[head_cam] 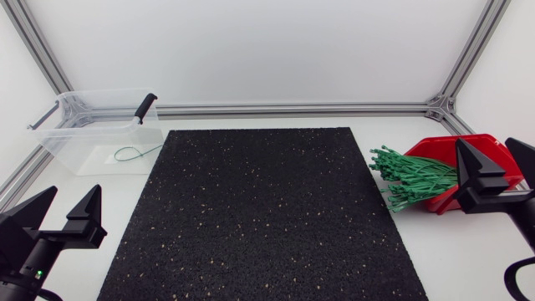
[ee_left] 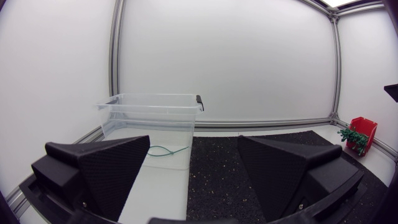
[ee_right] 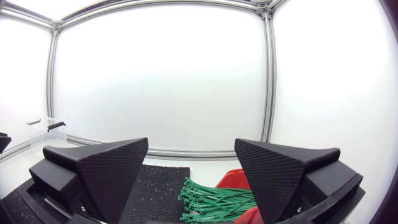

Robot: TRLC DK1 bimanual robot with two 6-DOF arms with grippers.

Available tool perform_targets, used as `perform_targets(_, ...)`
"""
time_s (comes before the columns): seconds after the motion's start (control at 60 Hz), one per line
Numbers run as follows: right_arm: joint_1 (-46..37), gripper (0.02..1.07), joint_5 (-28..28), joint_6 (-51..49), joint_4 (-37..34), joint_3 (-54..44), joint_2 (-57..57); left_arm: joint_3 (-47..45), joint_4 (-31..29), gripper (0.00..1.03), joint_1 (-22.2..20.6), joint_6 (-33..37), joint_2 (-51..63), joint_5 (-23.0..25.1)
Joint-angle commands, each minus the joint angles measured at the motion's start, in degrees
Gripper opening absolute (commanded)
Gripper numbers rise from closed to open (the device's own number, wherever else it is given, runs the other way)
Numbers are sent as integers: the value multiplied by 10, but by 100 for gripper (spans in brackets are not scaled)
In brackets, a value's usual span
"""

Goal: Take a green cable tie from the red box, thread the tail through the head to close it, then place it in the transparent bin on the left.

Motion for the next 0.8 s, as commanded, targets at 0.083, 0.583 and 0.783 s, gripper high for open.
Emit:
perform_targets(0.083, -8, 104, 7, 2, -43, 110, 99, -23, -13, 99, 2, -6, -4, -2)
perform_targets(0.583, -102, 103, -92, -12, -308, 478, 421, -23, -13, 99, 3, -6, -4, -2)
perform_targets(0.783, -169, 102, -201, -192, -452, 610, 550, -22, -13, 99, 3, -6, -4, -2)
